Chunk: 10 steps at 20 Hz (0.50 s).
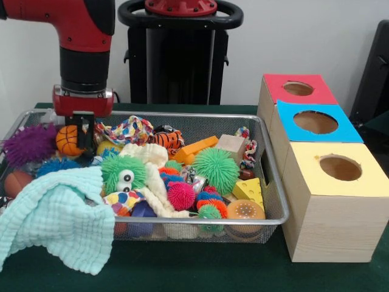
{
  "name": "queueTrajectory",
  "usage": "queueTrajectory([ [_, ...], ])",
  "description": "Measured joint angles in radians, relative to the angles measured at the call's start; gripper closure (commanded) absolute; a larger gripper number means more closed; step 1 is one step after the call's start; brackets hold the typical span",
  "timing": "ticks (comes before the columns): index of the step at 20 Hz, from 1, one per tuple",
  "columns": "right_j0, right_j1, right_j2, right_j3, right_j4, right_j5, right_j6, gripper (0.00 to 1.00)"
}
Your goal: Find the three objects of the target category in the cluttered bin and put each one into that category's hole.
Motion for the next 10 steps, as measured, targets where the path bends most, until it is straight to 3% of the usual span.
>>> queueTrajectory([
  [6,-0.076,-0.02,0.066,0.016,0.039,0.0,0.0,1.0],
  [10,-0.151,-0.02,0.148,0.035,0.05,-0.002,0.0,1.0],
])
